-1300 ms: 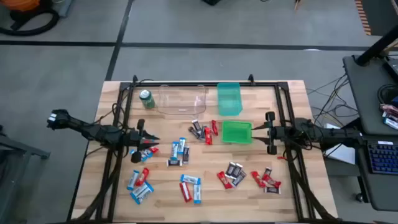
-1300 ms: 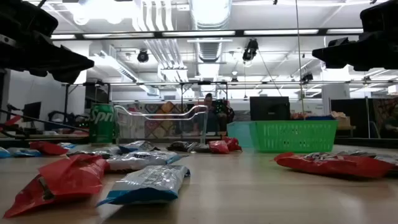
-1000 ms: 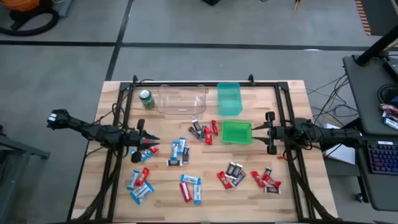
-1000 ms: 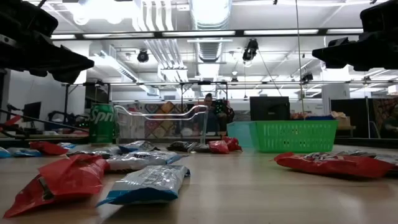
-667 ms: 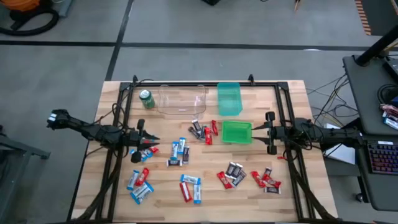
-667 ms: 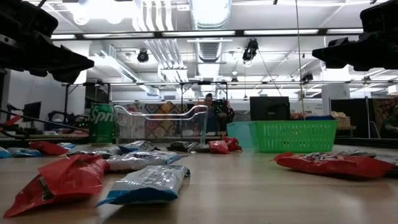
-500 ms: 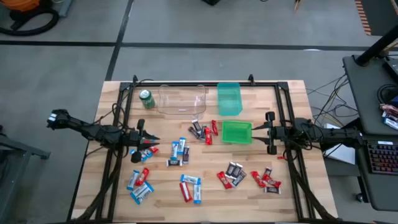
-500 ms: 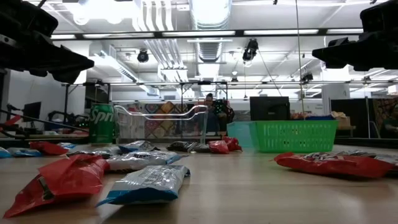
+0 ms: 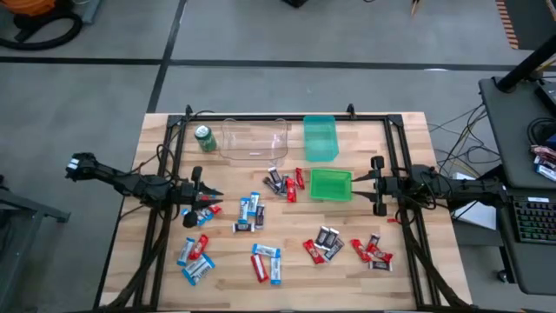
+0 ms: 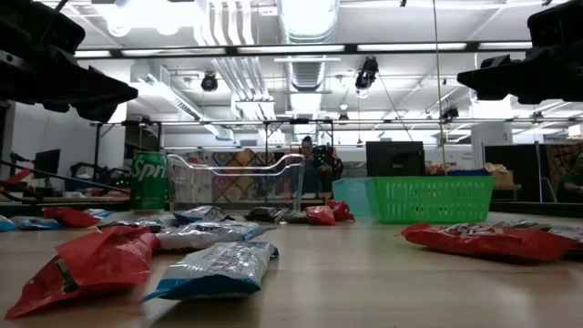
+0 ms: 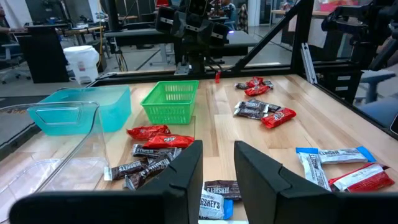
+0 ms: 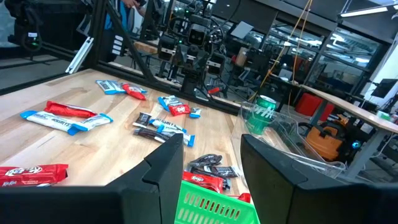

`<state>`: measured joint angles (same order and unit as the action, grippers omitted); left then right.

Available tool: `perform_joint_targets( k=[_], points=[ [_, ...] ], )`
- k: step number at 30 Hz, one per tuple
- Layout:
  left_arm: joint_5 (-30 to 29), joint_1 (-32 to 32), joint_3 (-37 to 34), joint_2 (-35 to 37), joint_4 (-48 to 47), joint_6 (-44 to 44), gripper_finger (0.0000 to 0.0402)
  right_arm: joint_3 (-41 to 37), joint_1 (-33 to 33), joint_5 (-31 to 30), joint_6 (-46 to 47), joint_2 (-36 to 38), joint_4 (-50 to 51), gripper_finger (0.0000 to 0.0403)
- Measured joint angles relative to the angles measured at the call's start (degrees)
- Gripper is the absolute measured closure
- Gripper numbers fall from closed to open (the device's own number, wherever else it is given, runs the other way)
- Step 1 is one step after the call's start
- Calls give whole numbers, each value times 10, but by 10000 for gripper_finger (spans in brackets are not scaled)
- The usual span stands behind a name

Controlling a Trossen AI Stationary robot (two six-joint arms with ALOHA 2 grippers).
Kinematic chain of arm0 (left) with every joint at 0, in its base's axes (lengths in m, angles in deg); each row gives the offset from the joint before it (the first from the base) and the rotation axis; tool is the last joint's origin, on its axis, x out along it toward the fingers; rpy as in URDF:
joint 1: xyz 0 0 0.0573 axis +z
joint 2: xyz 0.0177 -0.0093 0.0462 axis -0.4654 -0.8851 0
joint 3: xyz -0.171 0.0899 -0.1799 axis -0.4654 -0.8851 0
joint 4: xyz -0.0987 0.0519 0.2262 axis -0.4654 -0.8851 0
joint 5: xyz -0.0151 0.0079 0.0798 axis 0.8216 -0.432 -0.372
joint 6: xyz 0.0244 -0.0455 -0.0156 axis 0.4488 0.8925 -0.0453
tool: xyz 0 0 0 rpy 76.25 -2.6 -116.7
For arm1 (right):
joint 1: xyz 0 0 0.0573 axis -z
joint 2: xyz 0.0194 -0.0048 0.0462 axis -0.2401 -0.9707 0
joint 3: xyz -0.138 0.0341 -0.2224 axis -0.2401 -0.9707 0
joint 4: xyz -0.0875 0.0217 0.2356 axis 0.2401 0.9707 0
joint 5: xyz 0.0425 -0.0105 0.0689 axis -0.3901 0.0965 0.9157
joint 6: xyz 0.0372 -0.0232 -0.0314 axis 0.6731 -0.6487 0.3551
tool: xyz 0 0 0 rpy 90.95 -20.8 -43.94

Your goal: Sort candy

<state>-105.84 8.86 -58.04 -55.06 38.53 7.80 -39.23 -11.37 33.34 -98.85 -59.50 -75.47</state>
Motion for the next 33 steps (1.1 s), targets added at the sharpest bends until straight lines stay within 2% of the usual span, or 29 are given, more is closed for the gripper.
perform_joint_targets(
  k=[18,20,22,25,29,33],
  points=[
    [0,0,0,0,0,0,326,0,0,0,0,0,0,252],
    [-1,0,0,0,3,-27,326,0,0,0,0,0,0,252],
    [-2,0,-1,-1,42,-60,326,0,0,0,0,0,0,252],
    [25,0,0,-3,160,-41,326,0,0,0,0,0,0,252],
    [29,0,0,-2,283,-11,326,0,0,-6,-4,0,-1,252],
    [29,0,0,-2,346,-1,326,0,0,-66,89,0,-4,252]
  ],
)
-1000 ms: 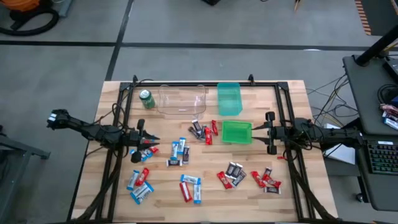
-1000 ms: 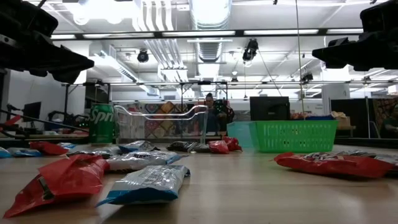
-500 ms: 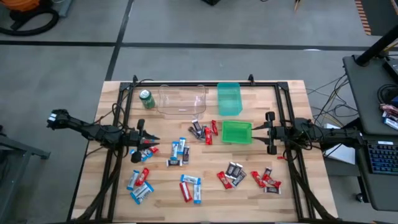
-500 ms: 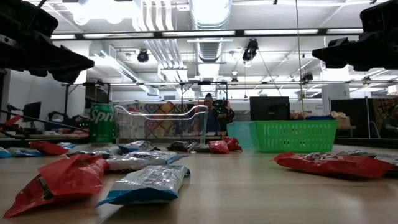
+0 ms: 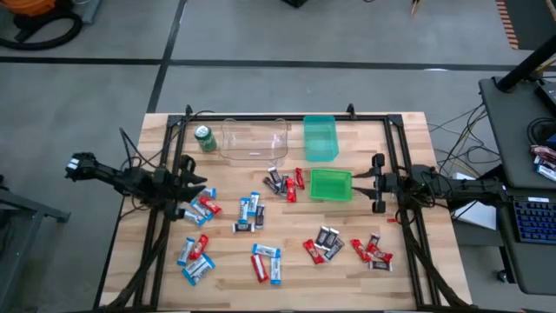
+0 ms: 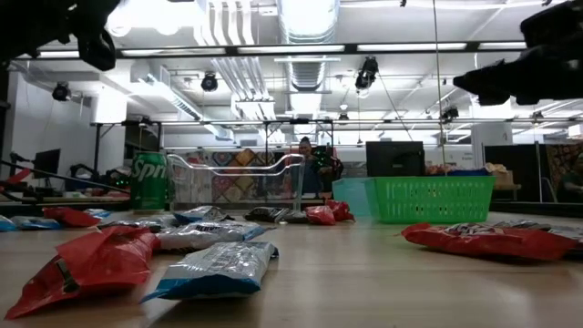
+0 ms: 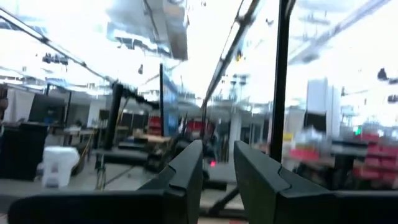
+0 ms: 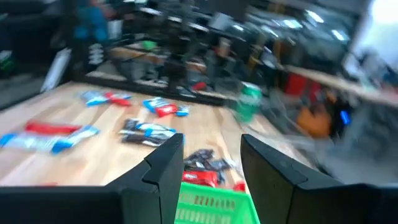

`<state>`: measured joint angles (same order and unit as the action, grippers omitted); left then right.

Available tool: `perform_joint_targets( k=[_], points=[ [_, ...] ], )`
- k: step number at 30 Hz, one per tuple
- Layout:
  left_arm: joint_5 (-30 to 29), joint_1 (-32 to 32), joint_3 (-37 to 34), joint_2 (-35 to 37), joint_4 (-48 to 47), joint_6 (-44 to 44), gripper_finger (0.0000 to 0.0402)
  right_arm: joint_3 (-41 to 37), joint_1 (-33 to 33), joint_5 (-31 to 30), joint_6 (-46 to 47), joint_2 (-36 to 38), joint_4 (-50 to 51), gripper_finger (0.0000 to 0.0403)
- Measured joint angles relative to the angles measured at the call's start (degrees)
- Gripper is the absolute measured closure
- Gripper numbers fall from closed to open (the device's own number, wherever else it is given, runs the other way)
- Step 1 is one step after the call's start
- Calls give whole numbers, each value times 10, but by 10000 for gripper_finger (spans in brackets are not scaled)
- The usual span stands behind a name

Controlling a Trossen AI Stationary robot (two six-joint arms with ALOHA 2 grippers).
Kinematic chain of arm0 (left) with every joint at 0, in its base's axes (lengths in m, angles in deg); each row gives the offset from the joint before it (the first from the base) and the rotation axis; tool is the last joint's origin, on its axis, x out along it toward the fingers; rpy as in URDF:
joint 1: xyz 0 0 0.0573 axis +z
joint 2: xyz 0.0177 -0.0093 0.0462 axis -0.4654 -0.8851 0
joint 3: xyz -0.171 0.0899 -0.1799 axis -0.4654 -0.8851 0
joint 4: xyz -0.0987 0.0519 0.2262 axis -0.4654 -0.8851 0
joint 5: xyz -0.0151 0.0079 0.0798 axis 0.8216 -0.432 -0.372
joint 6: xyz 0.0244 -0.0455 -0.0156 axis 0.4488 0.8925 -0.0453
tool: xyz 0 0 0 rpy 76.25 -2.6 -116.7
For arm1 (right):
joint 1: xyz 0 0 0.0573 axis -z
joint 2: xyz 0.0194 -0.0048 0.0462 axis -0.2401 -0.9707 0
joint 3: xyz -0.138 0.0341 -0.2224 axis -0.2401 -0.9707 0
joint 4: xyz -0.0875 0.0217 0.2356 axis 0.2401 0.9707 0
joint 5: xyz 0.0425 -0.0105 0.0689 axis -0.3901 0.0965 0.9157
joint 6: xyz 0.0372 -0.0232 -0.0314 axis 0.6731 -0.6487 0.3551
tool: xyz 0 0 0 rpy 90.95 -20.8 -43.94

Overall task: Sort candy
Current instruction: Put the red chocolate bar into the transparent bin

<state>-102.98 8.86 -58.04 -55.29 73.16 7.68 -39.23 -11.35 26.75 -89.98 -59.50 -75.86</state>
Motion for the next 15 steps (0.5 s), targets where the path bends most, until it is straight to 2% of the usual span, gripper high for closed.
perform_joint_targets(
  k=[5,12,15],
  points=[
    [-1,0,0,0,14,-4,326,0,0,-75,75,0,-3,252],
    [-1,0,0,-1,12,-5,326,0,0,-79,175,0,-3,252],
    [-1,0,0,-5,5,-12,326,0,0,-79,186,0,-2,252]
  ],
)
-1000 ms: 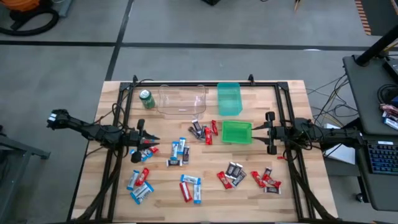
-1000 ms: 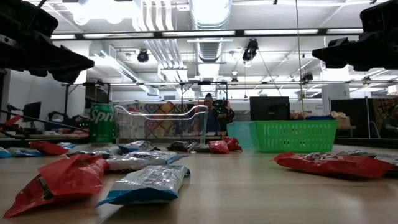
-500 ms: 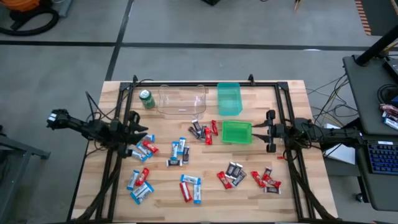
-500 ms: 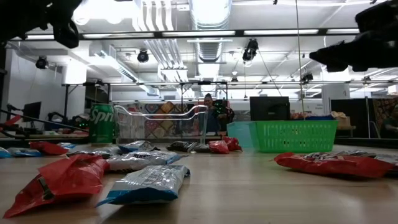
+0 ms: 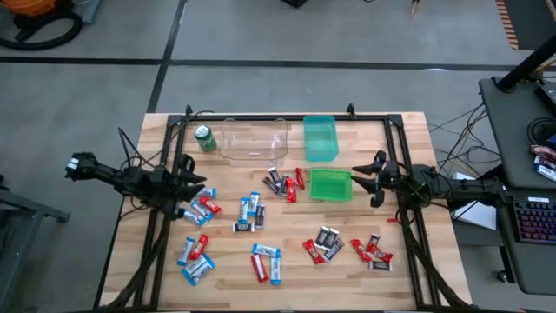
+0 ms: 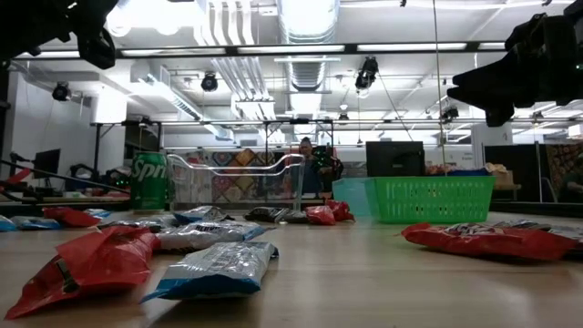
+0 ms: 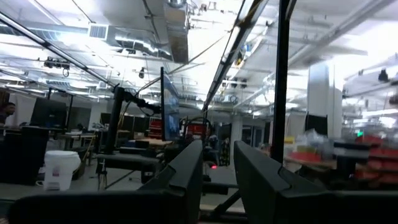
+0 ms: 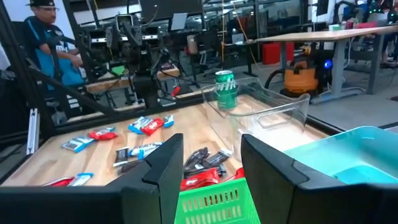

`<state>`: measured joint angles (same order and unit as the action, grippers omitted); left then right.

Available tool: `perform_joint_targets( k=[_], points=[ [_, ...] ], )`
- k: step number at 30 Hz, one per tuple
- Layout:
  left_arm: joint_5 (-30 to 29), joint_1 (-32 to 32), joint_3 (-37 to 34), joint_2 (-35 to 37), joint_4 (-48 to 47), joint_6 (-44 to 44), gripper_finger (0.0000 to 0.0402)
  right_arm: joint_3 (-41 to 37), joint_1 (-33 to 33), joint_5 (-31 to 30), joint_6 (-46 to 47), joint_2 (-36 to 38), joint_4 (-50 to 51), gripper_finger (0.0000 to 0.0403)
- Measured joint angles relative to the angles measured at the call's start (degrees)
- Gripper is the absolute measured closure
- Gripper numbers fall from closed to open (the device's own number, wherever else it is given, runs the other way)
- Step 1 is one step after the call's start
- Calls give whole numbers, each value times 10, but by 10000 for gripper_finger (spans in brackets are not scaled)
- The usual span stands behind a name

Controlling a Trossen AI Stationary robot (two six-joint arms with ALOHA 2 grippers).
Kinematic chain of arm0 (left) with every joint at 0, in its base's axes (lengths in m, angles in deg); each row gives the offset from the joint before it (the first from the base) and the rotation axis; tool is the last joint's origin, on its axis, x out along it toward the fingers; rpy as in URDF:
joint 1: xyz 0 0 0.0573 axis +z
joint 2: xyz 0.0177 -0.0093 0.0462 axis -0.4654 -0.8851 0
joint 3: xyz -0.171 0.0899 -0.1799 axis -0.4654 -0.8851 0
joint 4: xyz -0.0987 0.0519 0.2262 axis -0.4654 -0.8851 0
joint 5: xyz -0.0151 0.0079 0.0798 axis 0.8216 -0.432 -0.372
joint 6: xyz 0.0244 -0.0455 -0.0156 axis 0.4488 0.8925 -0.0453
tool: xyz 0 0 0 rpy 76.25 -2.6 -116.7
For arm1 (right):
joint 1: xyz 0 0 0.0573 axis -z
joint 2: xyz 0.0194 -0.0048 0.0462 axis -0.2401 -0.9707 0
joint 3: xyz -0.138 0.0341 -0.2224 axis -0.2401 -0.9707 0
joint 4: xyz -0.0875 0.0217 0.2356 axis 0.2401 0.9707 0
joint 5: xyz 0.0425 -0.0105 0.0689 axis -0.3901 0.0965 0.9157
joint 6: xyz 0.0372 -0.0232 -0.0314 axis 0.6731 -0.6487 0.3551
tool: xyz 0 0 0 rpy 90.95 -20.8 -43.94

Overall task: Sort candy
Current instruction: Put the red chocolate bar into the transparent bin

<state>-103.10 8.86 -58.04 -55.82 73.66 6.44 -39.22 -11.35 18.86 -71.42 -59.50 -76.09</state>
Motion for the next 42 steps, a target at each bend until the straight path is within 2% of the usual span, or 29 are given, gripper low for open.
perform_joint_targets(
  k=[9,14,18,21,24,26,28,30,35,39,40,42],
  points=[
    [0,0,0,-10,9,-37,326,0,0,0,-14,0,1,252],
    [-2,1,0,-13,12,-49,326,0,0,-2,-64,0,-3,252],
    [-27,1,0,-29,12,-60,326,0,0,-4,-34,0,-5,252],
    [-89,1,0,-45,31,-15,326,0,0,-46,33,0,-9,252],
    [-231,1,0,-65,31,57,326,0,0,-140,81,0,-20,252],
    [-280,2,0,-81,36,101,326,0,0,-192,62,0,-57,252],
    [-253,0,10,-96,31,107,326,0,0,-203,24,1,-108,252],
    [-214,-1,23,-112,-5,109,326,0,0,-183,-8,1,-136,252],
    [-78,-2,64,-174,-158,123,326,0,0,-56,-25,-2,-112,252],
    [-45,-3,91,-230,-178,191,326,1,0,-40,34,-7,-104,252],
    [-19,-5,108,-237,-202,206,326,5,0,-36,47,-7,-83,252],
    [24,-7,153,-253,-307,250,326,18,-1,-26,71,-8,-25,252]
  ],
)
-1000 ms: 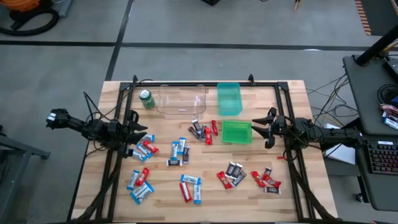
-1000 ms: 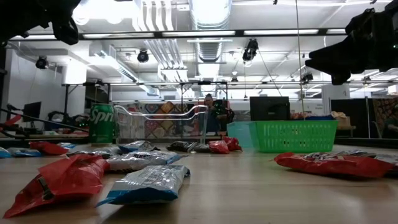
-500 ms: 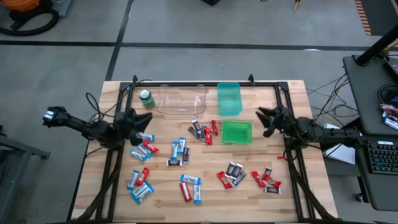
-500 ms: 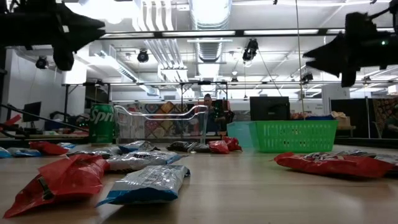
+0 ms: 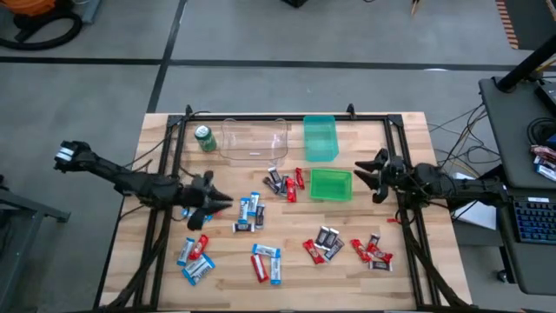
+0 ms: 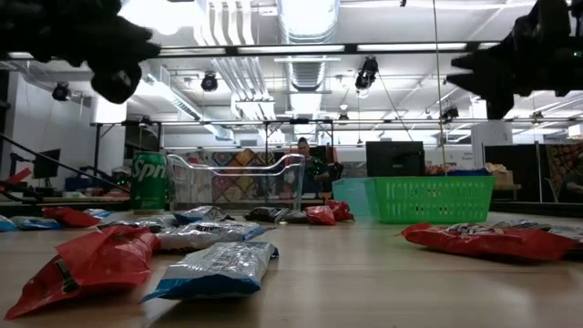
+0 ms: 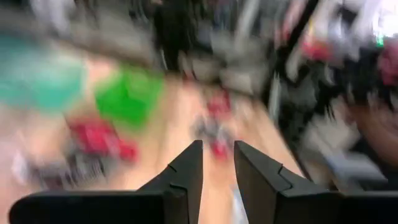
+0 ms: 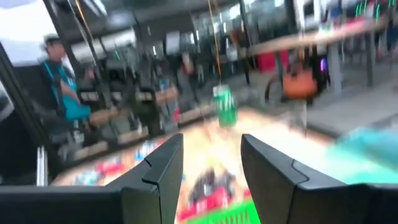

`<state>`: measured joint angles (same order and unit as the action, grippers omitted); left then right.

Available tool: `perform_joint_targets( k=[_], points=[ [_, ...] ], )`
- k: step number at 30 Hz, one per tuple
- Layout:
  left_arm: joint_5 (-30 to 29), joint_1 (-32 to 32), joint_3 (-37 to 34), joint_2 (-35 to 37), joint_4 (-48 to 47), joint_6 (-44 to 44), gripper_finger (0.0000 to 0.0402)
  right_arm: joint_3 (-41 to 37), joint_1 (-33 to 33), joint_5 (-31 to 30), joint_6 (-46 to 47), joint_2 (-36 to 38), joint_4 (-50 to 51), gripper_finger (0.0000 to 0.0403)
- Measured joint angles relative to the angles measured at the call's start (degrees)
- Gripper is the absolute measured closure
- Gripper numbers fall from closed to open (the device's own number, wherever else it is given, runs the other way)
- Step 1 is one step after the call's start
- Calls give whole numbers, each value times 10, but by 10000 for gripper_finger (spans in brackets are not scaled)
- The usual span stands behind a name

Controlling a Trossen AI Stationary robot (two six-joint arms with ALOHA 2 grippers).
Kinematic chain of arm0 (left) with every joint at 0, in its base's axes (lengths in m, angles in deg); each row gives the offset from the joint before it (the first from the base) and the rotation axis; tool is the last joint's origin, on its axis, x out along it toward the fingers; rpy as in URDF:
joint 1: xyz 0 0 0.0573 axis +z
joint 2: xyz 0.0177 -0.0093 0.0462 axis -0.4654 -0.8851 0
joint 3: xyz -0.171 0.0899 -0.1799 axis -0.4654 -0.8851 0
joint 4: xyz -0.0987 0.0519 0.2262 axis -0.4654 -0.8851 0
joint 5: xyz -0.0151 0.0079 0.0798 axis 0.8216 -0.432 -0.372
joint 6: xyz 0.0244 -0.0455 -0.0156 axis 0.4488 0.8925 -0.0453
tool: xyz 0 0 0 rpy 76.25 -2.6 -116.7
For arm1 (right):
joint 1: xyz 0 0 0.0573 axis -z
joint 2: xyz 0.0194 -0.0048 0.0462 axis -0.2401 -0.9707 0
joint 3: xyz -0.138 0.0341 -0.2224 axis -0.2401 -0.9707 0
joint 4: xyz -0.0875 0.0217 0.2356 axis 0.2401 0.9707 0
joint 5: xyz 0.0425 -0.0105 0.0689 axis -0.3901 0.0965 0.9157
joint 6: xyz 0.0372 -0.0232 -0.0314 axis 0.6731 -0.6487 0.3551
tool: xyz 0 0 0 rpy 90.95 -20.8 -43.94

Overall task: Sort candy
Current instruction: Put the red chocolate bar into the transparent bin

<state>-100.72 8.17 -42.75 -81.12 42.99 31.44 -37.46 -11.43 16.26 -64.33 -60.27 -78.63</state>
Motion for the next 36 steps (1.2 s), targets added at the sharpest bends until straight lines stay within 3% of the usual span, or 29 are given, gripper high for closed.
perform_joint_targets(
  k=[6,9,16,25,36],
  points=[
    [13,-8,164,-73,-412,88,326,28,0,14,45,0,144,252],
    [5,-9,208,-120,-513,114,325,28,0,31,49,0,162,252],
    [36,-24,247,-209,-579,121,293,30,0,42,47,0,178,252],
    [50,-25,239,-289,-643,131,224,31,0,63,74,0,185,252],
    [6,-27,227,-350,-641,79,216,30,0,62,105,-5,179,252]
  ],
)
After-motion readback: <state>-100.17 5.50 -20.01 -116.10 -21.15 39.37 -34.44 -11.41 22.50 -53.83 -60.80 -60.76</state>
